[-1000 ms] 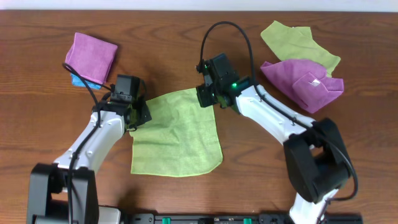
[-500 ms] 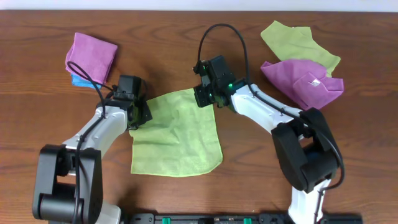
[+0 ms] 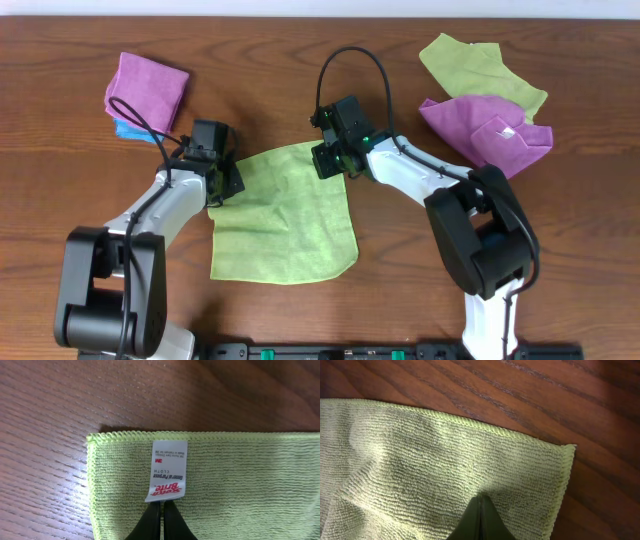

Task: Fold the cloth
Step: 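Grasp both far corners and pull the green cloth square backward, then release and move both grippers to the cloth's near corners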

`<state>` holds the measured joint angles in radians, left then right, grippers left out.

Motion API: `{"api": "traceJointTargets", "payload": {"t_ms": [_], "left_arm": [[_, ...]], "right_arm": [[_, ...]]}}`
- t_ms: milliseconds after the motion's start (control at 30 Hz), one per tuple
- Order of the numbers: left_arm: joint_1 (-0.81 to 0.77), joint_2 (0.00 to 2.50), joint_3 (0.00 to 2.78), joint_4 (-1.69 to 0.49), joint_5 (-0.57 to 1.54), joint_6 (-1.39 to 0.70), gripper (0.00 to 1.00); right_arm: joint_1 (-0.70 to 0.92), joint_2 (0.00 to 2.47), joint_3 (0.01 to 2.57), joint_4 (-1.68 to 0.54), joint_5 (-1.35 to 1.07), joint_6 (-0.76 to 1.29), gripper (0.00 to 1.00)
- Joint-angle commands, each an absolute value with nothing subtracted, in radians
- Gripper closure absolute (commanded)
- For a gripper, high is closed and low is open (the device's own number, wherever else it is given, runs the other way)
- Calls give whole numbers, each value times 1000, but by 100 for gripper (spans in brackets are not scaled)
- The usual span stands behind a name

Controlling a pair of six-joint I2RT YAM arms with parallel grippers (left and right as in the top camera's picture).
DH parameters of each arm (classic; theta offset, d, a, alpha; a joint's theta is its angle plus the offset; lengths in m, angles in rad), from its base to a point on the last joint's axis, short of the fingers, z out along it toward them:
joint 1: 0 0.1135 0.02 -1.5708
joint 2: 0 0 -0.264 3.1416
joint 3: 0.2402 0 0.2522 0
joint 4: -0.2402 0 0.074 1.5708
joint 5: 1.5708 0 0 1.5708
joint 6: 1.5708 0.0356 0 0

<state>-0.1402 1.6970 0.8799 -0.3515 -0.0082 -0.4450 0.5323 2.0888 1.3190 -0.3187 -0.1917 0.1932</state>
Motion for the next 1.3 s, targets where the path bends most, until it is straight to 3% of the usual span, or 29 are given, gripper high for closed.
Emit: {"api": "traceJointTargets", "payload": {"t_ms": [0,267,867,1267], "left_arm": [[-136,1710,893,-350,-33,-453,94],[-136,1710,893,-342,-33,-453,94],[-136,1710,893,-322,63,-450,94],[-135,1522,894,-442,133,-454,94]], "right_arm": [[524,2129,1320,-343,-137,178,99],[450,2129,1320,-428,-6,206,99],[378,2118,1324,-424,-54,257,99],[378,1819,1352,-470,-128,203,98]]}}
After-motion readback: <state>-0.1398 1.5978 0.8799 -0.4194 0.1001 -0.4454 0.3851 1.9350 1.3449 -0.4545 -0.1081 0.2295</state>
